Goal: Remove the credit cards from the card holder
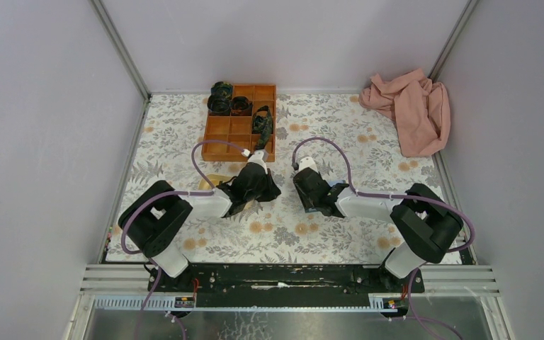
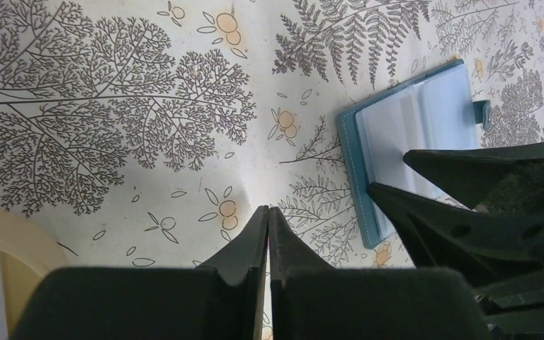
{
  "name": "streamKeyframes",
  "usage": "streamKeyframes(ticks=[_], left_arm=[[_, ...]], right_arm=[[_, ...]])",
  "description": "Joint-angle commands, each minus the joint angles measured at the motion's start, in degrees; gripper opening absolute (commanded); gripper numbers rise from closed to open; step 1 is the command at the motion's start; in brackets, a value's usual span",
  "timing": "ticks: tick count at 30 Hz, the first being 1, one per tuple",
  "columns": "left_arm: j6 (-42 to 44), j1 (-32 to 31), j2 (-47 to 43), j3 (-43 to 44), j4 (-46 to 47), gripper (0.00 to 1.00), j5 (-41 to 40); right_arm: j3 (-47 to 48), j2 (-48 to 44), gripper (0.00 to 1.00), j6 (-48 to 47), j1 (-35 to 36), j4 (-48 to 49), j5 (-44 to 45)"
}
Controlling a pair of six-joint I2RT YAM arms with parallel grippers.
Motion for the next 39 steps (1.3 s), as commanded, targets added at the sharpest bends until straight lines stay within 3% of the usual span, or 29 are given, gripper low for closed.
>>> streamKeyframes(ticks=[1,11,31,32,35,36,39], left_arm=[[-0.3,0.4,0.5,1.7,2.3,0.04,1.3],[-0.7,0.7,1.2,1.9,2.6,0.04,2.7],[-1.1,0.8,2.4,2.7,2.8,0.04,5.4],[-1.1,0.8,2.6,2.7,2.8,0.03,5.5],[-1.2,0.8,2.8,2.8,2.8,0.03,5.7],[-1.2,0.8,2.9,2.8,2.8,0.03,5.9],[-1.3,0.8,2.9,2.9,2.7,0.03,6.2]], right_arm=[[2.0,0.1,0.44,1.8,0.6,-1.0,3.3],[2.0,-0.6,0.0,3.4,0.5,-0.8,4.0],[-0.9,-9.1,0.0,4.0,-0.8,0.7,3.7],[-0.3,-8.4,0.03,4.0,-0.8,0.0,4.6],[2.1,-4.7,0.53,3.8,-0.8,-3.5,8.0],[2.5,-3.8,0.6,3.8,-0.9,-4.1,8.3],[2.9,-2.7,0.61,4.1,-0.6,-4.6,8.5]])
